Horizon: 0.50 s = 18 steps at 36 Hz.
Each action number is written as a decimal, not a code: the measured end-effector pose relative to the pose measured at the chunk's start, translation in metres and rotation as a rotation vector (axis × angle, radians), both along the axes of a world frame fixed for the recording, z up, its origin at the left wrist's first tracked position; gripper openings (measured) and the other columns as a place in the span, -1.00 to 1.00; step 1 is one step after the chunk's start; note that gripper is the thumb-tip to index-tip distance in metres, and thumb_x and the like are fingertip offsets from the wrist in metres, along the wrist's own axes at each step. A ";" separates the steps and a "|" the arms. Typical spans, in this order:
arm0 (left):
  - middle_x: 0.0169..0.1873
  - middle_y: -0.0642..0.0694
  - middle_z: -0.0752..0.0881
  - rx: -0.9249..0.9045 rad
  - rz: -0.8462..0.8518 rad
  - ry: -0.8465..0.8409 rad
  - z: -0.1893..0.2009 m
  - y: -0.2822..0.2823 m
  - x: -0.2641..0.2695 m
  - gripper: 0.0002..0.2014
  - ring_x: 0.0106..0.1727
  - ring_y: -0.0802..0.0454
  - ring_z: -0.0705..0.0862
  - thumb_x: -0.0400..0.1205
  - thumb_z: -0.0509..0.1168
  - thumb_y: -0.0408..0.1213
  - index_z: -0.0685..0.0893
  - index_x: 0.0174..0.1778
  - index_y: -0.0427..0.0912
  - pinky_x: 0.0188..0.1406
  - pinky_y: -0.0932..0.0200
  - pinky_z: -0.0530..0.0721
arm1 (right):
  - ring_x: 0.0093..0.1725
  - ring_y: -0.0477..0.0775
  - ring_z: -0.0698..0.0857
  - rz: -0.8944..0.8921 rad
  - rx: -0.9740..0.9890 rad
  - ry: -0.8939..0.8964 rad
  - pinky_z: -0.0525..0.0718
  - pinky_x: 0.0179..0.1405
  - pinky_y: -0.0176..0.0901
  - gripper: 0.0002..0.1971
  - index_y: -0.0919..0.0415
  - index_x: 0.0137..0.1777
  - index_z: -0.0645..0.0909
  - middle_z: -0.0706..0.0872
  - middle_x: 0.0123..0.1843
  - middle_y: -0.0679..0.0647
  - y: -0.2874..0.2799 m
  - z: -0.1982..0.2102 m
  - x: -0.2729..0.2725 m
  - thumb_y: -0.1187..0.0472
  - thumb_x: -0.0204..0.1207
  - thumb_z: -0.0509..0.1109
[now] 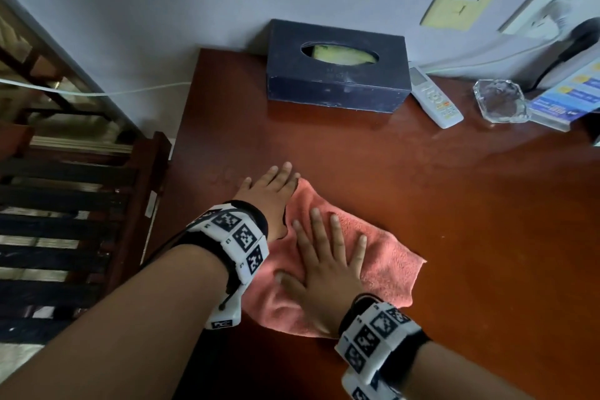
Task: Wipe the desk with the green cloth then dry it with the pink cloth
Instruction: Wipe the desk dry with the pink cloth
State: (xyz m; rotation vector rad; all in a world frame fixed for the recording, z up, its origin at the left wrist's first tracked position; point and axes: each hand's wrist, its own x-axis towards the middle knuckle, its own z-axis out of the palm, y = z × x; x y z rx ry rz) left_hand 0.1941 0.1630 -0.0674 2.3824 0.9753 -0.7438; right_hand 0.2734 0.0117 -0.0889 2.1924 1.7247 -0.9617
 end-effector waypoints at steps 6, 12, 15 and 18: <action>0.62 0.04 -0.37 -0.005 -0.008 0.024 0.004 -0.001 0.001 -0.07 0.65 0.06 -0.28 0.59 0.25 0.02 -0.29 0.66 -0.01 0.62 -0.18 -0.07 | 0.54 0.09 -0.62 -0.105 0.028 -0.056 -0.49 0.39 0.55 -0.43 -0.35 0.55 -0.49 -0.65 0.56 -0.16 0.043 -0.009 0.050 -0.21 0.68 -0.24; 0.59 0.04 -0.45 0.000 -0.035 0.061 0.000 0.001 -0.001 0.03 0.64 0.06 -0.33 0.55 0.30 0.16 -0.37 0.63 0.01 0.61 -0.16 -0.11 | 0.61 0.08 -0.50 -0.176 0.023 -0.089 -0.42 0.43 0.54 -0.41 -0.41 0.55 -0.44 -0.56 0.61 -0.17 0.098 -0.009 0.123 -0.27 0.66 -0.18; 0.58 0.04 -0.47 -0.006 -0.040 0.074 0.001 0.001 -0.001 0.03 0.64 0.05 -0.34 0.55 0.29 0.17 -0.39 0.62 0.02 0.60 -0.16 -0.12 | 0.63 0.09 -0.47 -0.204 0.053 -0.104 -0.40 0.45 0.53 -0.36 -0.40 0.58 -0.39 -0.51 0.64 -0.16 0.110 -0.006 0.147 -0.32 0.62 -0.11; 0.58 0.04 -0.47 -0.019 -0.041 0.094 0.001 0.002 0.000 0.03 0.63 0.05 -0.35 0.55 0.28 0.17 -0.41 0.61 0.03 0.60 -0.18 -0.12 | 0.63 0.11 -0.45 -0.221 0.079 -0.121 -0.38 0.46 0.54 -0.28 -0.38 0.59 -0.38 -0.50 0.65 -0.14 0.113 -0.004 0.155 -0.41 0.55 -0.07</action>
